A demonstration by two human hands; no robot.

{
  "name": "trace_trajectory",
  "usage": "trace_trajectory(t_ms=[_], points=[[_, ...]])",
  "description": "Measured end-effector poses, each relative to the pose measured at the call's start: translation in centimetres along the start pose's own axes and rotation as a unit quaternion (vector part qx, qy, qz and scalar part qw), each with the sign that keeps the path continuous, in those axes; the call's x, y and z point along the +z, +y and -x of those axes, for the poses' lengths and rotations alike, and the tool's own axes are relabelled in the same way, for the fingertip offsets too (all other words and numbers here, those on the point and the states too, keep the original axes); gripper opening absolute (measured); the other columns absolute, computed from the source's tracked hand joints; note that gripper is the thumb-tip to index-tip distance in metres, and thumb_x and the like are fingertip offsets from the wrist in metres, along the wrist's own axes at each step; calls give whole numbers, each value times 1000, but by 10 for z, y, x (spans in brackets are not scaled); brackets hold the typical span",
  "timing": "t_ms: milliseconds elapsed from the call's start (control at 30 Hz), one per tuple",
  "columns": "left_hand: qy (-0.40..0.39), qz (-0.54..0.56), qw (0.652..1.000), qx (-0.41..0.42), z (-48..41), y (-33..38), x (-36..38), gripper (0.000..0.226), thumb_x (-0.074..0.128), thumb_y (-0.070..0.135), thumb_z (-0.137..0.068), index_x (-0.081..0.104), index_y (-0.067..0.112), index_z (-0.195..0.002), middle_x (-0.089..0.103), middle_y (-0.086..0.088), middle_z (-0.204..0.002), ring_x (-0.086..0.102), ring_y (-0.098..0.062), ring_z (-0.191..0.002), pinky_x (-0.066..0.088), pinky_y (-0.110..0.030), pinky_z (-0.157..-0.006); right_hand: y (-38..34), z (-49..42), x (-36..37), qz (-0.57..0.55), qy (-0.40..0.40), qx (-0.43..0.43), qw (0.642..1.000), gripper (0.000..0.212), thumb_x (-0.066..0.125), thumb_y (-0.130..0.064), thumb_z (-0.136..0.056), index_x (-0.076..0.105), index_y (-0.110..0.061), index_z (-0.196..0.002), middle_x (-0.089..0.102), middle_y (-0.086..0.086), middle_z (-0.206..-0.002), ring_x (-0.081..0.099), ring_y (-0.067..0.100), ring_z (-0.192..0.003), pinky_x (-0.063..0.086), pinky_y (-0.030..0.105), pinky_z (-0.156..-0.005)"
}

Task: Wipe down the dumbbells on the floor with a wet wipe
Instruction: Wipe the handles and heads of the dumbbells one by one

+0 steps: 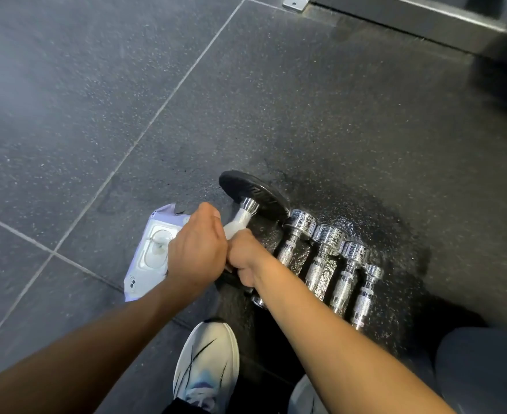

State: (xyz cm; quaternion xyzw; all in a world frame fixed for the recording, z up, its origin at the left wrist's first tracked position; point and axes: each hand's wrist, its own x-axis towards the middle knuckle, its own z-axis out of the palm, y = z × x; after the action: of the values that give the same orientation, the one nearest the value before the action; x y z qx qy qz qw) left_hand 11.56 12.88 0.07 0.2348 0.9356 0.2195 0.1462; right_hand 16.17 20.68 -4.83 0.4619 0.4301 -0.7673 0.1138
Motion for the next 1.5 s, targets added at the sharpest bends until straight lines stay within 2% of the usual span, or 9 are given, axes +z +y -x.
trace_trajectory(t_ms=[100,300,533,733,833,933,1200,1333,1500], points=[[3,3,1000,0,-1,-3,-1,19,29,33,-105,40,24,-93,53,7,-79,55,-26,-75,39,-40,-69,-13,-6,-5,-173,17,-18,985,16,67,-6,-93,68,-3,-109,73,14,-89,69,22,-69,57,32,-63],[-7,-6,1000,-2,0,-1,-4,19,28,32,-104,40,22,-93,54,4,-79,55,-30,-75,40,-42,-69,-21,-18,-27,-339,-78,-63,935,29,59,-30,-92,65,-6,-109,64,13,-92,62,29,-86,49,40,-80],[-10,2,1000,-14,-3,-2,-4,20,27,33,-105,41,25,-93,53,8,-80,54,-24,-76,39,-40,-70,1,10,-16,-58,-157,-44,985,29,61,7,-94,65,-5,-120,73,5,-81,71,12,-66,56,25,-54],[-8,3,1000,-13,-3,-2,-3,20,27,32,-104,40,24,-92,54,5,-81,55,-26,-76,40,-41,-70,0,1,-5,355,41,-23,934,57,61,-11,-80,52,11,-132,67,19,-98,64,26,-77,50,28,-61],[-4,13,1000,-13,-4,-4,-3,21,26,32,-104,39,25,-90,53,6,-78,56,-24,-73,45,-44,-70,8,4,-2,242,46,-45,968,61,57,-21,-65,63,4,-120,73,18,-107,71,28,-89,50,28,-60],[-2,13,1000,-4,-3,-3,-3,21,26,33,-104,40,25,-90,53,7,-78,56,-24,-74,44,-44,-70,4,2,-7,3,-23,-28,999,18,65,-4,-84,68,-3,-102,73,9,-80,68,16,-64,51,25,-53],[-15,23,1000,-11,-4,-3,-5,19,27,33,-101,40,24,-90,54,5,-77,56,-23,-71,42,-40,-66,-14,-16,-18,-308,-44,-10,950,27,59,-21,-99,71,-6,-119,70,12,-90,67,26,-81,53,39,-80],[-9,15,1000,-12,-2,-1,-9,18,30,28,-102,41,21,-90,52,4,-74,56,-24,-70,44,-42,-67,-26,-22,-17,-316,26,-53,947,21,68,-23,-94,78,-16,-77,67,7,-76,64,24,-76,51,39,-77],[-16,0,1000,3,1,3,-8,18,30,30,-102,39,22,-90,51,6,-75,56,-24,-71,40,-41,-65,-30,-35,12,-98,228,-64,967,37,72,-32,-88,64,-8,-115,73,13,-113,70,29,-98,59,42,-90]])
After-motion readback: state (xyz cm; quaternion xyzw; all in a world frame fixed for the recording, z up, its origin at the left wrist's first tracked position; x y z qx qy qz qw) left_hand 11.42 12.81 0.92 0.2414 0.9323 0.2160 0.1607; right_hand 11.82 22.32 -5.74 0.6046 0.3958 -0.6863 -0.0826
